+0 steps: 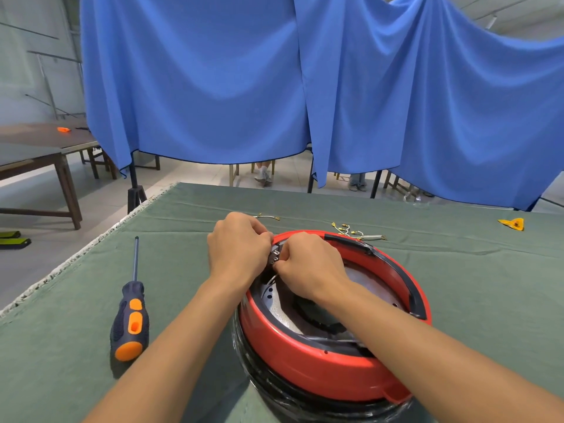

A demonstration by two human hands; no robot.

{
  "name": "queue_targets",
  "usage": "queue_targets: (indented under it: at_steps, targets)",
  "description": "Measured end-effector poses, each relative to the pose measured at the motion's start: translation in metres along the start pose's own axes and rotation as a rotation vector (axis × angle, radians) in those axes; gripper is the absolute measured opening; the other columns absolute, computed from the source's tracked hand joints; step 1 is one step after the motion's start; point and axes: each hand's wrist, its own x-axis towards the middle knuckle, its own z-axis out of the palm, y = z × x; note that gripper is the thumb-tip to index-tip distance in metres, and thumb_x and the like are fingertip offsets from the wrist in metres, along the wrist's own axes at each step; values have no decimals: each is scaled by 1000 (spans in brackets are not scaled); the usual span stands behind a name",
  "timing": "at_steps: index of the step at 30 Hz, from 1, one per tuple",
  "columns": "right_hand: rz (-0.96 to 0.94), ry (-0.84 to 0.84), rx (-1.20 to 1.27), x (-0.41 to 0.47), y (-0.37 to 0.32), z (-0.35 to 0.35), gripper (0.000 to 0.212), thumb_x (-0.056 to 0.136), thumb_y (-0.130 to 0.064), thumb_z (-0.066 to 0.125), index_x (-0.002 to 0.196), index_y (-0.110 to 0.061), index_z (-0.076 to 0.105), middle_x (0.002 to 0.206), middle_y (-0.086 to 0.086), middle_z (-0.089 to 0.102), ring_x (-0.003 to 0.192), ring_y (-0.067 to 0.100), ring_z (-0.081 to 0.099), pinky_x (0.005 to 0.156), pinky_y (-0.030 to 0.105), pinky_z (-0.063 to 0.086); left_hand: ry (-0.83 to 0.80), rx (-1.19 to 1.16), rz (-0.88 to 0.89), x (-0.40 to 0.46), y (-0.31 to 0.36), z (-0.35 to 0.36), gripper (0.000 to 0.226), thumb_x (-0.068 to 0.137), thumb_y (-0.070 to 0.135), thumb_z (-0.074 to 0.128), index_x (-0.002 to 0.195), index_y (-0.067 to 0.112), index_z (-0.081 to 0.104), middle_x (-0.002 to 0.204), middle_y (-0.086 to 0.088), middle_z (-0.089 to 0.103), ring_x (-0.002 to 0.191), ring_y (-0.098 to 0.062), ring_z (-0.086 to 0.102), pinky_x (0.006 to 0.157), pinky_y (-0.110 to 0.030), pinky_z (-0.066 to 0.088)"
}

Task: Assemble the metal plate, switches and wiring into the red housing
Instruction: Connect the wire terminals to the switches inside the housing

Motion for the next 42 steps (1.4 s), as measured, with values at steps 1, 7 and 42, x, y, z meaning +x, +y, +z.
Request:
queue_targets:
  at_steps: [1,7,42]
  targets:
    - [6,-12,7,0,1,0,17,82,-21,56,67,-14,53,70,5,50,71,29,45,62,30,34,1,1,2,0,0,0,10,77,21,68,73,20,76,79,-4,73,86,-27,64,72,-31,44]
    - [64,-41,67,3,0,2,18,82,-19,57,67,-11,60,60,2,51,70,31,51,60,29,36,3,3,3,0,-1,0,10,78,23,68,75,20,77,79,-3,74,85,-26,64,74,-31,46]
    - [432,67,604,32,155,-24,17,87,-21,67,78,-8,71,82,5,69,77,16,59,66,19,44,-302,429,363,17,12,22,22,97,27,43,115,24,57,115,3,63,107,-25,56,83,-37,46]
